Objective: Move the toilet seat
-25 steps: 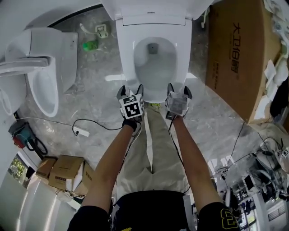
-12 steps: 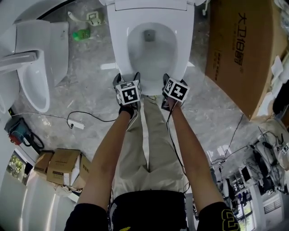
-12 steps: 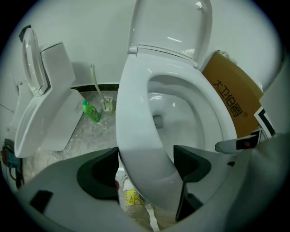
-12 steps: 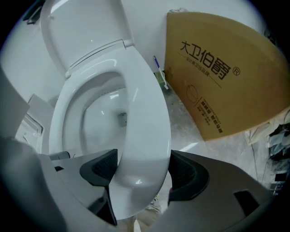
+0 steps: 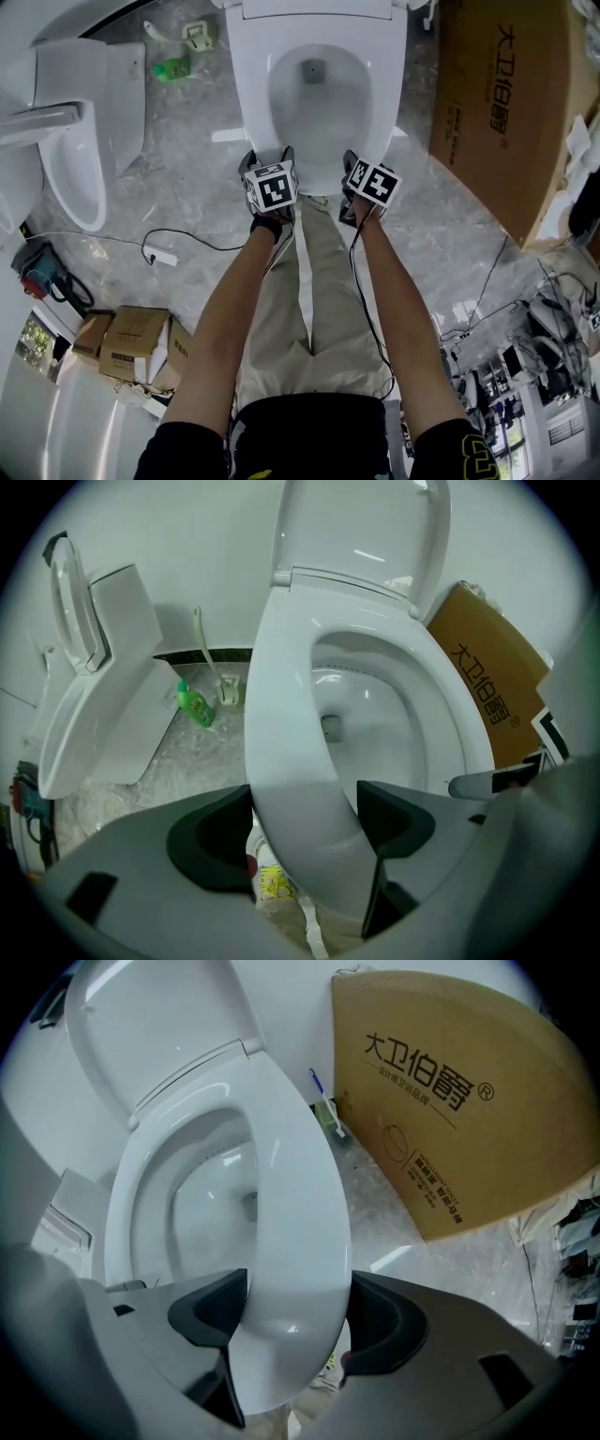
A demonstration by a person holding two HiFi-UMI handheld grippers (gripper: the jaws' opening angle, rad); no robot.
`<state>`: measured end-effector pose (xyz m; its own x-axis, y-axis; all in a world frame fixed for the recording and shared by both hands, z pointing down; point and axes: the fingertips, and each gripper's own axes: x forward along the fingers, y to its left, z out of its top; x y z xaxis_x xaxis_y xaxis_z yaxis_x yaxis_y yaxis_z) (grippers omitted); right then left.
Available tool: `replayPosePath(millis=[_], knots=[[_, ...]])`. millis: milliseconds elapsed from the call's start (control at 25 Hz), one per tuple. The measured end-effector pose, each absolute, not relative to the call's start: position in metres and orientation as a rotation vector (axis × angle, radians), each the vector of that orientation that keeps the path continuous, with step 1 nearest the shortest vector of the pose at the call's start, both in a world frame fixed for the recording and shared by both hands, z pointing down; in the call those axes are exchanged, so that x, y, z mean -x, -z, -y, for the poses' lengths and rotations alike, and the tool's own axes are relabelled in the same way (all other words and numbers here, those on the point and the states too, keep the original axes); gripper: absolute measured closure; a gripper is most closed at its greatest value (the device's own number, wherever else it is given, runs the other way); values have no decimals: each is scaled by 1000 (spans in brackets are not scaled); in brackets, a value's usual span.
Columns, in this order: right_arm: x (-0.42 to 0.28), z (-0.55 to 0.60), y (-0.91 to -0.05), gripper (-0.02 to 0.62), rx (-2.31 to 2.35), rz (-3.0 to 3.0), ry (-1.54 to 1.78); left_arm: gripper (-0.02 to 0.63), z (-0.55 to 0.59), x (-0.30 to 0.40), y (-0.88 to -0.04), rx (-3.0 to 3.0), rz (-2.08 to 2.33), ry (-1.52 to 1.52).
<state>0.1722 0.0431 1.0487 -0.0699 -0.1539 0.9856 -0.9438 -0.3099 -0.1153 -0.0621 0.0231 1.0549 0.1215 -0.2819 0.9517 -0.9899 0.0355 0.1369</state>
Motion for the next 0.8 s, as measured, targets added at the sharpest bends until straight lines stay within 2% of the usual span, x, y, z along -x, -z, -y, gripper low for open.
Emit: replayPosePath(millis=[800], knots=[[-171, -45, -1014, 273, -1539, 1208, -1525, 270, -23, 63, -1017, -1376, 1330, -883]])
